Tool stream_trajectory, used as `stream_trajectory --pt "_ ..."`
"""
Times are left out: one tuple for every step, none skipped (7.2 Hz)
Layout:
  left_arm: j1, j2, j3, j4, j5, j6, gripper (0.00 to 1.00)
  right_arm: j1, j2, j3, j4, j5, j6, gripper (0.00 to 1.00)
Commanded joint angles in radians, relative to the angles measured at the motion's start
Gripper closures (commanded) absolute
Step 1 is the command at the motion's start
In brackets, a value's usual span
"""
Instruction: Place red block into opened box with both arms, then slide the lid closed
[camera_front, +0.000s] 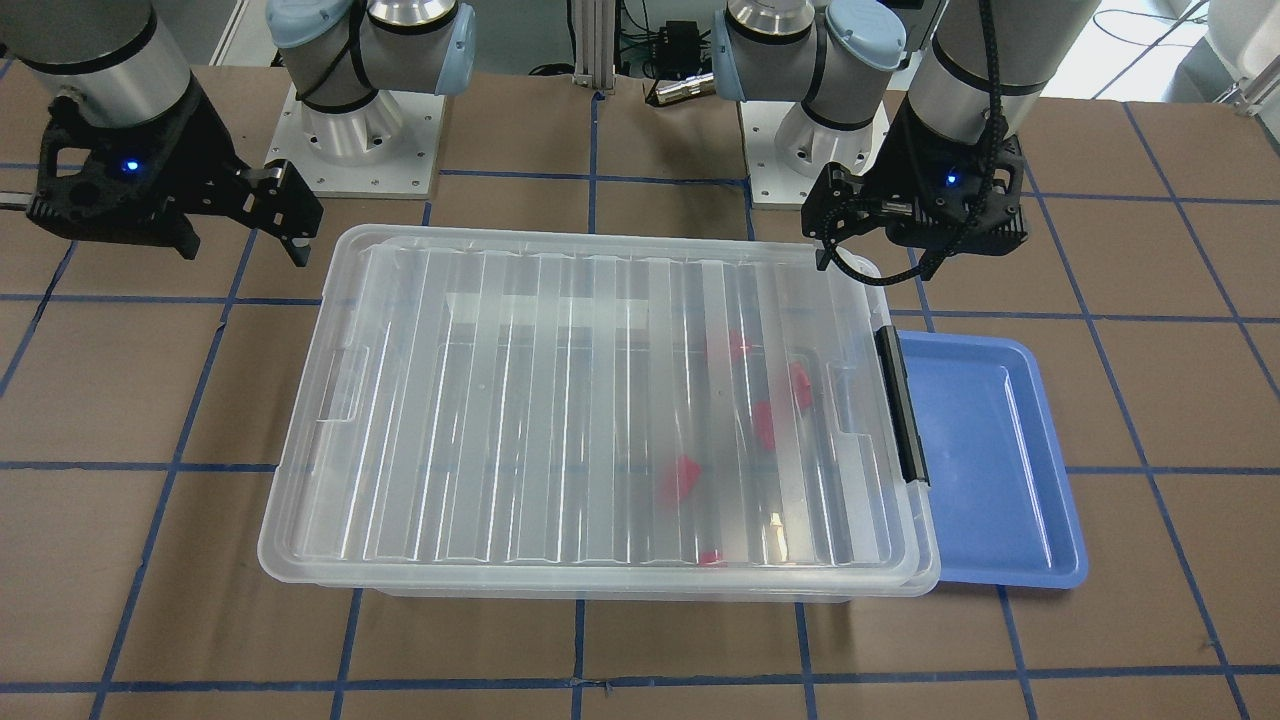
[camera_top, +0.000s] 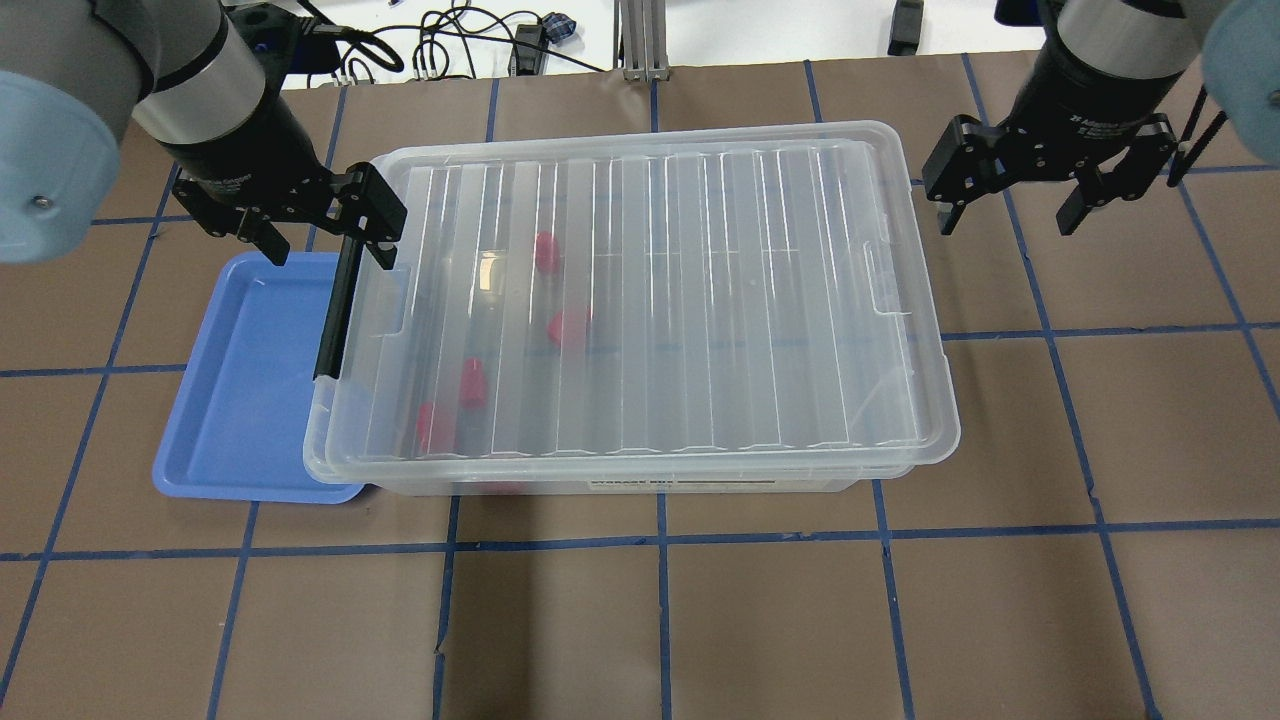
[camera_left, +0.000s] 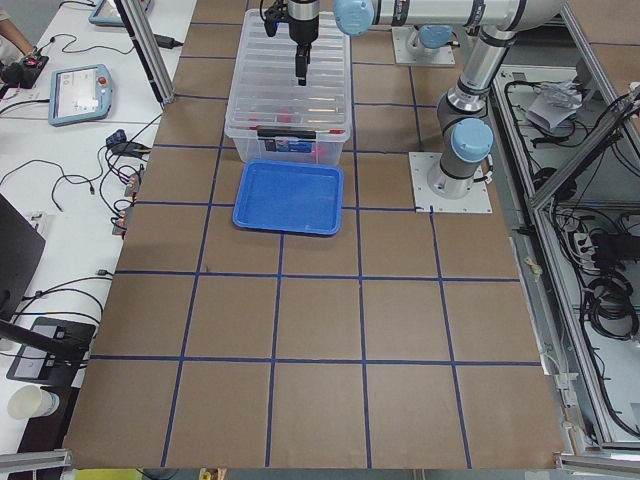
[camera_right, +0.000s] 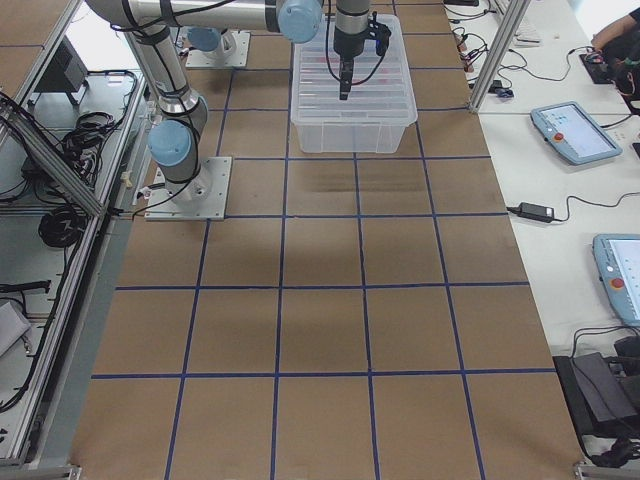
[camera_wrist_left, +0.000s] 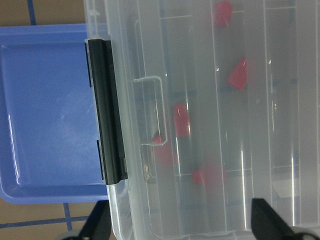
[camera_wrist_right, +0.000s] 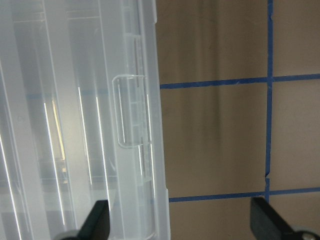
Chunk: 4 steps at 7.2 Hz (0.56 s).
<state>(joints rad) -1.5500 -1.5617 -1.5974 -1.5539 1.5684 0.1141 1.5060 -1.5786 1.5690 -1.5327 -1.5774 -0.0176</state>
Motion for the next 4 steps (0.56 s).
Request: stream_trajectory --pt "0.001 -0.006 0.013 0.000 0.001 -0.001 0.00 0.025 -0.017 -0.007 0.014 0.002 0.001 0.00" --pt "0.001 -0.006 0.014 0.000 0.001 -0.001 0.00 0.025 -0.024 0.003 0.029 -0.001 0.001 0.00" --pt "0.001 -0.005 0.016 0.001 0.001 -0.001 0.00 0.026 -0.027 0.011 0.028 -0.007 0.002 0.00" --pt "-0.001 -0.004 0.016 0.003 0.002 0.002 0.00 0.025 -0.029 0.011 0.029 -0.006 0.002 0.00"
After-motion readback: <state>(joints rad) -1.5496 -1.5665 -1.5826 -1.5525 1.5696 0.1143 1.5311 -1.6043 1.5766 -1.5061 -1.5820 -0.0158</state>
